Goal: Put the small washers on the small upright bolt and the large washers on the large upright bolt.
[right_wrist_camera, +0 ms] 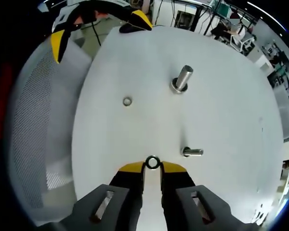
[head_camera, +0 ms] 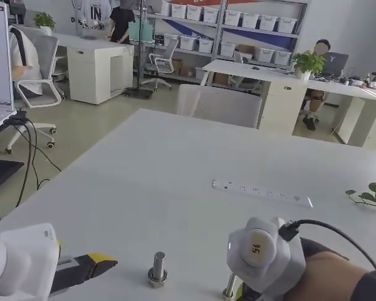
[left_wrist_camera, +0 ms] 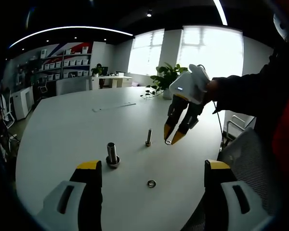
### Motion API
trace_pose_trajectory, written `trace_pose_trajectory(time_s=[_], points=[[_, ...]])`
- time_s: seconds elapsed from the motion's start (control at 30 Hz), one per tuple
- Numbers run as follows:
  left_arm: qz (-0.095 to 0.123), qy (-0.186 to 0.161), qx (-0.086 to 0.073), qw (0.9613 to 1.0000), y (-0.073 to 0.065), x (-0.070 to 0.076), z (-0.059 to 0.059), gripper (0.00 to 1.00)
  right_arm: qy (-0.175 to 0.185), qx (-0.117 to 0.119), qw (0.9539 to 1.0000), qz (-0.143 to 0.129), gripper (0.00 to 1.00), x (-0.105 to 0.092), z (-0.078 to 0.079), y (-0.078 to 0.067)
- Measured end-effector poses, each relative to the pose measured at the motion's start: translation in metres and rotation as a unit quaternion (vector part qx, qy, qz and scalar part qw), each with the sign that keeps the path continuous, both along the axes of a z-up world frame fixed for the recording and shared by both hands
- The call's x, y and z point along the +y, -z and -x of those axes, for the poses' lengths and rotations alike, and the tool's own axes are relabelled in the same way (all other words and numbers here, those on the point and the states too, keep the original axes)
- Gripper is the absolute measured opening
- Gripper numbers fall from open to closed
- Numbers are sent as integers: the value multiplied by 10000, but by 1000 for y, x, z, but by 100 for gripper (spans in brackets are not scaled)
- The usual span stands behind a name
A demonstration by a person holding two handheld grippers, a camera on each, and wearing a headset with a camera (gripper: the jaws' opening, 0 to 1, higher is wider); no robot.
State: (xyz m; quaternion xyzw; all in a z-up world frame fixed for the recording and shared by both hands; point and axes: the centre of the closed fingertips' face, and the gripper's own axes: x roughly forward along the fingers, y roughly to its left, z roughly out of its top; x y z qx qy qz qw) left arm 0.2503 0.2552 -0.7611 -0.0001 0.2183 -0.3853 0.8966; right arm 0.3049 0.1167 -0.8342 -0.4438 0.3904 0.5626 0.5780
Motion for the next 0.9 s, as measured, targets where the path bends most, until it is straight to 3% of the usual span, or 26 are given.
trace_pose_trajectory(time_s=[0.53, 0.9], points=[[-21, 70, -8, 10000, -1, -6, -3, 88, 332, -210, 9992, 53, 14, -33, -22, -19], [-17, 81, 2, 10000, -1, -5, -3, 88, 303, -430, 9986, -42, 14, -25, -40, -42]])
